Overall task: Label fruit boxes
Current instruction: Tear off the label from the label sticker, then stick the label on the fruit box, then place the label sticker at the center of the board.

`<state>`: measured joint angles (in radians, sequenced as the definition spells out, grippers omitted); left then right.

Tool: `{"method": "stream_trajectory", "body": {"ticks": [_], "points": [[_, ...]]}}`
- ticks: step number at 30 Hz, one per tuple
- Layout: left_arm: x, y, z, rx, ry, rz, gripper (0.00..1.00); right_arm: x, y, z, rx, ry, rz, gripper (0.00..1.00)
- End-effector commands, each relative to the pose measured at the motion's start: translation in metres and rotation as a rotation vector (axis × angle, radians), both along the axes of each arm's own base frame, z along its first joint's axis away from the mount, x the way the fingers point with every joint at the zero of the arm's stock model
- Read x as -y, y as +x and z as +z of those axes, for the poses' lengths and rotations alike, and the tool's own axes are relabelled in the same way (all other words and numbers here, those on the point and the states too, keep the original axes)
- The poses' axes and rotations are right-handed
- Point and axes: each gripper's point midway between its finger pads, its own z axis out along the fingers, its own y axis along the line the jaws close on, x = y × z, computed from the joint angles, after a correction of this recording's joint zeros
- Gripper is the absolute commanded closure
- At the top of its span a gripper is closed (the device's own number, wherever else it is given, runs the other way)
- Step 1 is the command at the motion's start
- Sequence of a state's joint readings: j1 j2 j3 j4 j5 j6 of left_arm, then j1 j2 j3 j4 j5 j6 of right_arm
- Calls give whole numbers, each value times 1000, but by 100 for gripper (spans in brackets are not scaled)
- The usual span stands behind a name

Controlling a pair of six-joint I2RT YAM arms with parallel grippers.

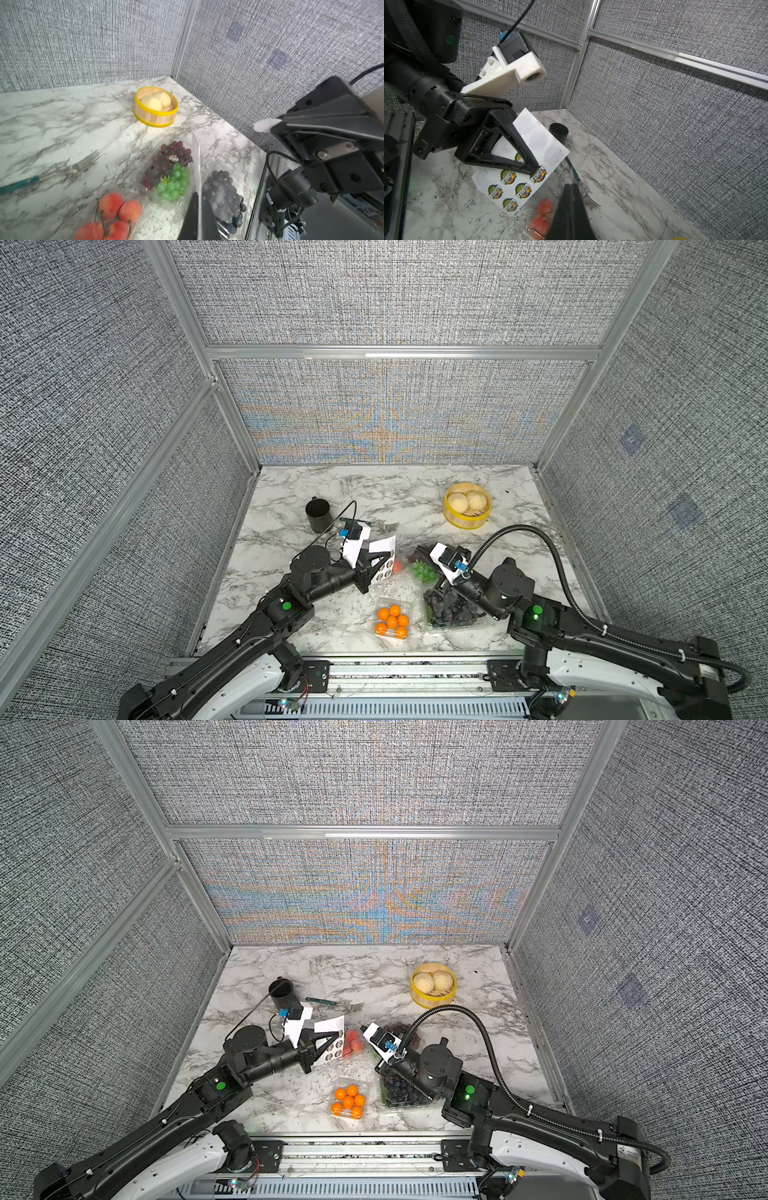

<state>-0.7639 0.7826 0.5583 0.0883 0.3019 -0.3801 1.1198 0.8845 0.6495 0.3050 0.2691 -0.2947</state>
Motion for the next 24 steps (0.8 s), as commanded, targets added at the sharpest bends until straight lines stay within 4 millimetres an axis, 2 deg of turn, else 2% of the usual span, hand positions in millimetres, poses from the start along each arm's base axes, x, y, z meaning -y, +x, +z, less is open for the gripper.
{"method": "stream_trajectory", "body": {"ticks": [1,7,10,13,16,17,24], "points": [[-20,17,-31,-104,68,164,100,-7,11,-22,-79,-79,-45,100],[-73,33,-134,-434,241,433,100,-37,31,-78,-309,-222,-56,100],[-86,37,-168,-544,257,476,98,-53,43,-101,-379,-281,-55,100],[-96,40,-183,-571,306,530,99,-62,52,-124,-419,-353,-59,100],[-108,44,-189,-561,342,597,99,-69,54,-145,-444,-420,-47,100],[-111,45,-192,-564,347,609,99,-75,58,-145,-442,-429,-46,100],[-102,51,-213,-636,336,556,99,-84,82,-183,-451,-554,-125,100]]}}
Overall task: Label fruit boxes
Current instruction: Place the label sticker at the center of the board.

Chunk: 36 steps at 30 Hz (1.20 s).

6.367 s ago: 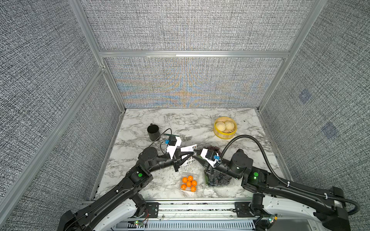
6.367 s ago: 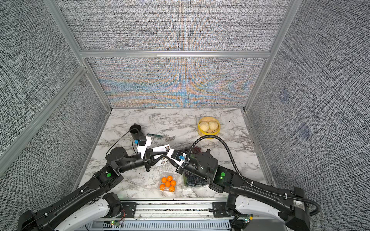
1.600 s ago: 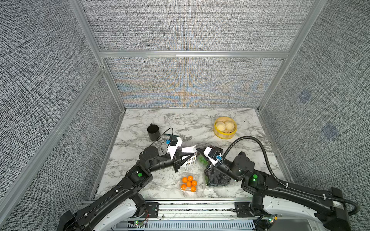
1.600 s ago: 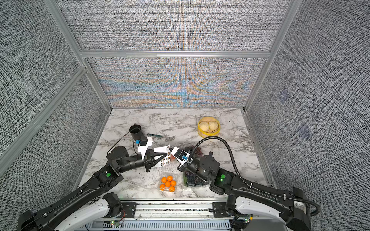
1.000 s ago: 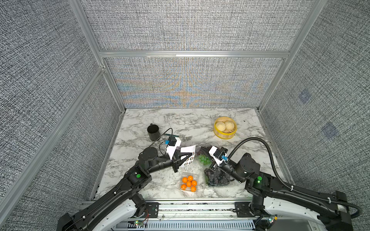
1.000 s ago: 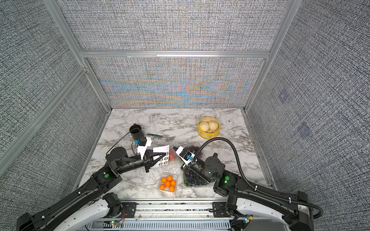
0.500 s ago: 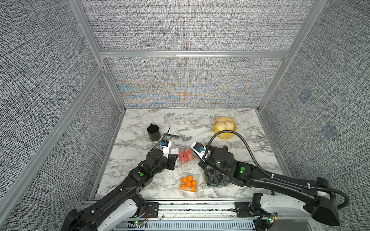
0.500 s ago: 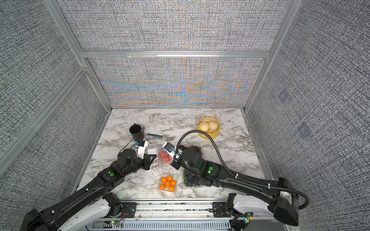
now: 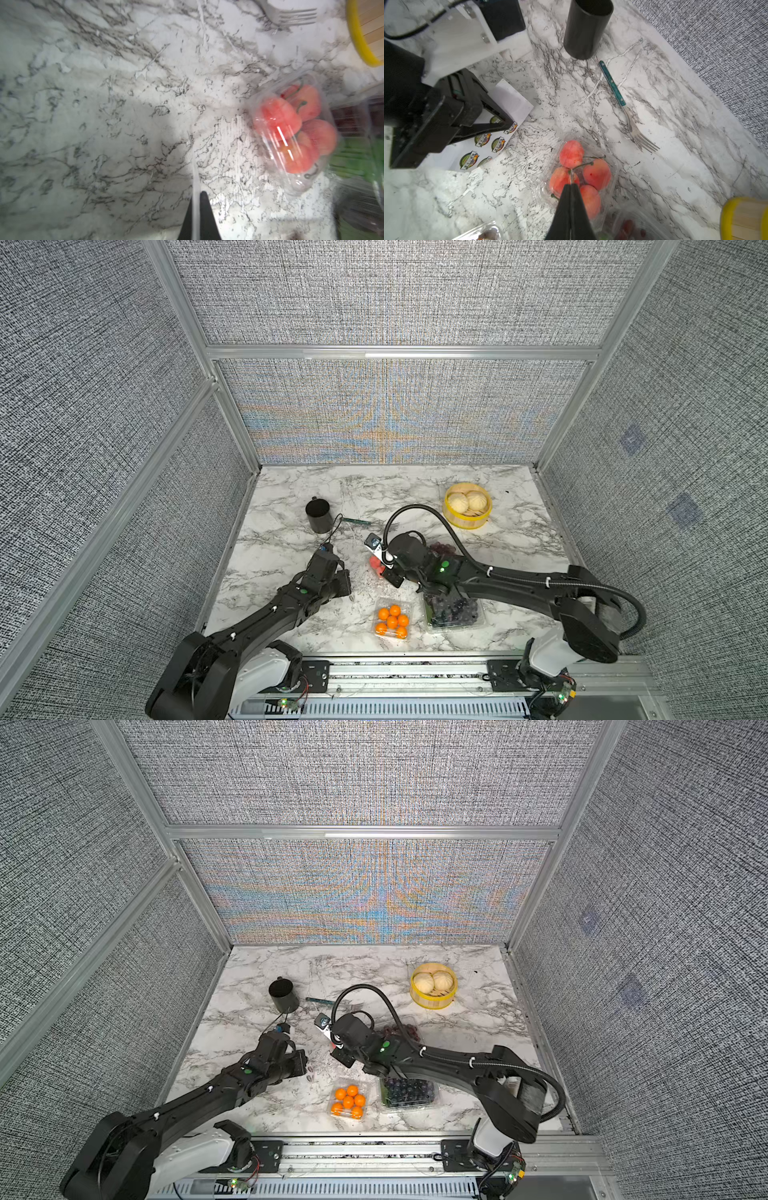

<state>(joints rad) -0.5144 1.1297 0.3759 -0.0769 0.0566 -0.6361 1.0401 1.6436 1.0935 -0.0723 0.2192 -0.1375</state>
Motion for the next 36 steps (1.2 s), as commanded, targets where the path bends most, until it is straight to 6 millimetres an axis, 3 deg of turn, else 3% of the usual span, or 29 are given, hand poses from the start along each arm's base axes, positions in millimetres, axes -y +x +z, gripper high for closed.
{"method": "stream_trajectory", "body": {"ticks": [1,9,13,22,26,29,36], "points": [[10,7,4,13,-36,-25,99,6,10,-17,3,-79,-28,100],[-4,15,-4,3,54,20,96,10,28,-42,14,-145,-73,100],[3,20,0,11,12,-6,94,6,32,-52,27,-173,-69,100],[-3,20,1,13,36,5,93,10,33,-61,45,-198,-80,100],[-1,21,-1,10,33,-2,93,16,43,-55,78,-219,-112,100],[-1,20,-2,-3,31,-4,93,12,38,-56,57,-203,-86,100],[-2,17,-1,1,28,-3,92,5,24,-83,-17,-243,-55,100]]}}
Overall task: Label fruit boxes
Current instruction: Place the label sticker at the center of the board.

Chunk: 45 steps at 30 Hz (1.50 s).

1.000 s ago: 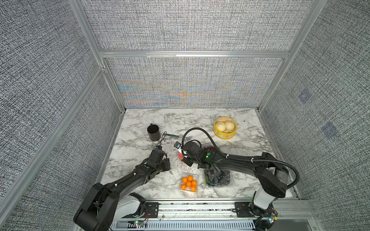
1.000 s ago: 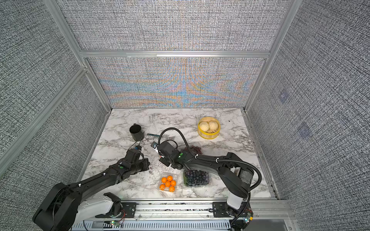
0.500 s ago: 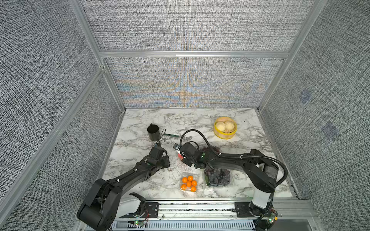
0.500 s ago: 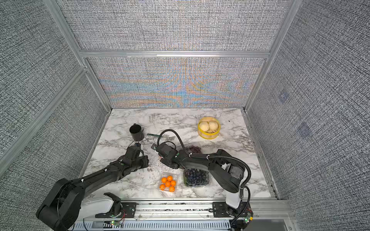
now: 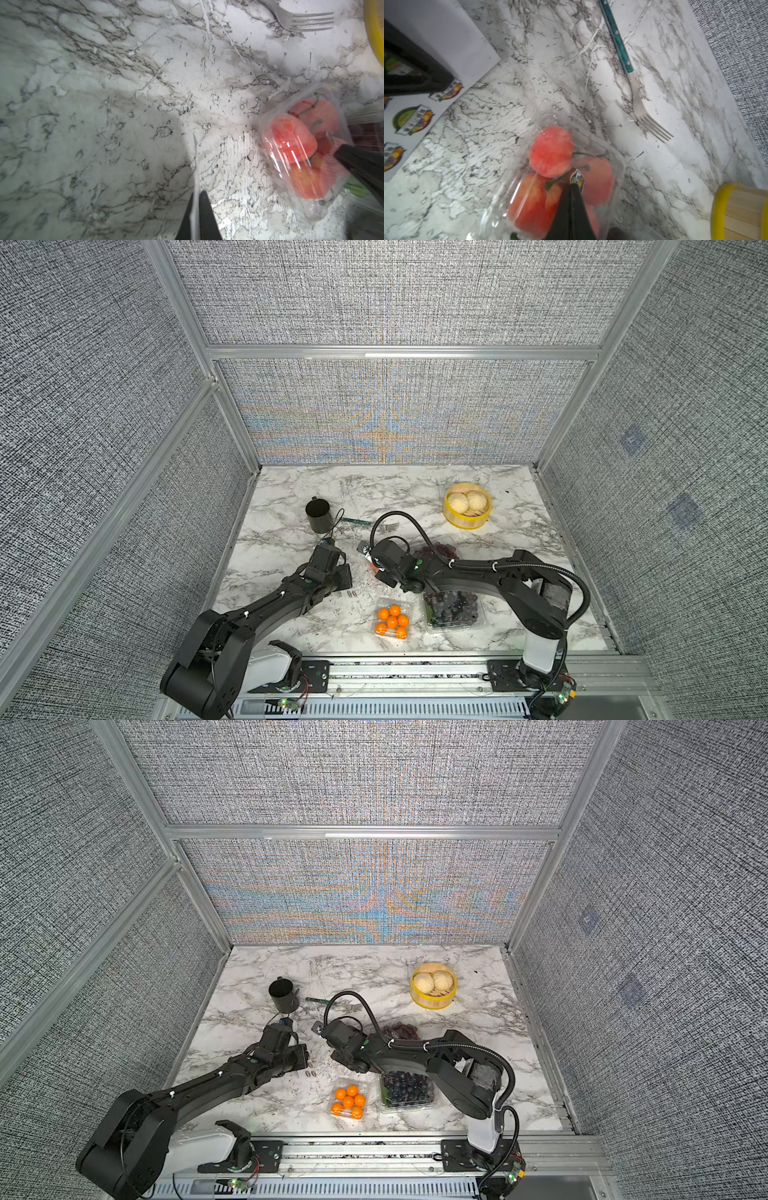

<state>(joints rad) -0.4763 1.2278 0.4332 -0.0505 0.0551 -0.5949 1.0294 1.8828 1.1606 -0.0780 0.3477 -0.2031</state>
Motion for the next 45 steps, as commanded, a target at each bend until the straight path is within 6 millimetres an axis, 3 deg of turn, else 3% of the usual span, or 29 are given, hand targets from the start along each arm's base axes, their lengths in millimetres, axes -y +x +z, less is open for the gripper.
{"method": "stream_trajectory", "body": {"ticks": [1,9,13,19,26,33,39,45], "points": [[0,-3,0,-1,-3,-10,92,1,-5,-9,-41,-10,-4,100],[-2,-6,2,-6,-2,-4,88,1,-11,-14,-134,29,-7,100],[-6,-6,1,-14,14,17,72,4,-12,-17,-182,36,-31,100],[-11,-6,3,-11,27,43,64,8,-14,-18,-243,74,-45,98],[-16,-7,8,0,34,68,25,8,-14,-14,-280,112,-53,87],[-17,-6,13,20,29,75,19,4,-14,-9,-327,164,-42,77],[-16,-4,15,29,29,69,13,-6,-11,15,-321,242,-13,65],[-18,-1,20,41,42,75,3,-9,-5,43,-267,284,-8,62]]}}
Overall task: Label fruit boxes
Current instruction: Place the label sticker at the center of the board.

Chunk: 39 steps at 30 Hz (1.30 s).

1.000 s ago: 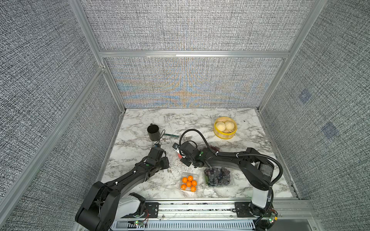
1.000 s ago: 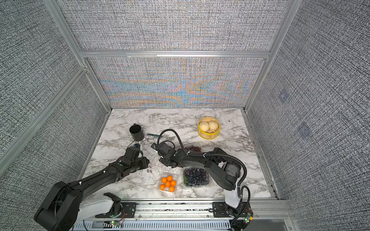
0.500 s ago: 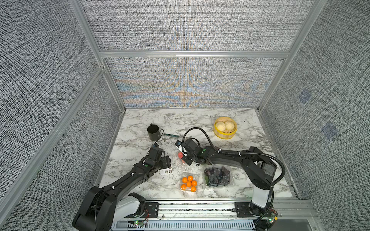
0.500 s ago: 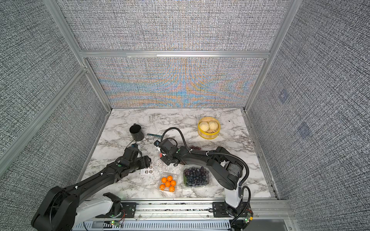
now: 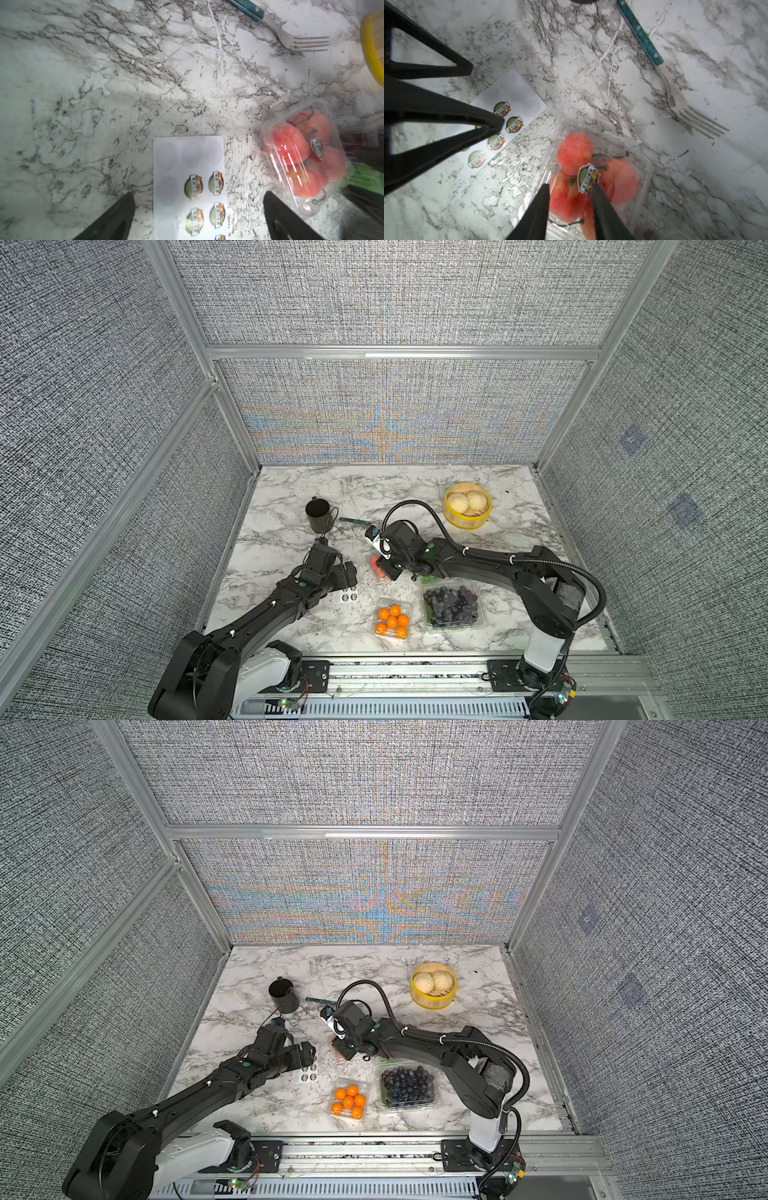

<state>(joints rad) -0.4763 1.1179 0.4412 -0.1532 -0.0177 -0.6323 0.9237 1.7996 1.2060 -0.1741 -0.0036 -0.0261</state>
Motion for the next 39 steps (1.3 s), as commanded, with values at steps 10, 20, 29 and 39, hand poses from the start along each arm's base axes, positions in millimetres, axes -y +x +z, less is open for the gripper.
{"method": "stream_trajectory", "body": {"ticks": [10,20,29,39], "points": [[4,1,8,18,-19,-17,2,4,11,-15,15,-86,-23,100],[8,-1,5,-6,-29,-33,2,5,14,-40,-9,-126,-32,100],[8,-2,6,-4,-30,-40,2,22,15,-54,12,-180,-80,99],[9,-5,7,-13,-41,-45,2,12,15,-41,1,-102,-66,76]]}}
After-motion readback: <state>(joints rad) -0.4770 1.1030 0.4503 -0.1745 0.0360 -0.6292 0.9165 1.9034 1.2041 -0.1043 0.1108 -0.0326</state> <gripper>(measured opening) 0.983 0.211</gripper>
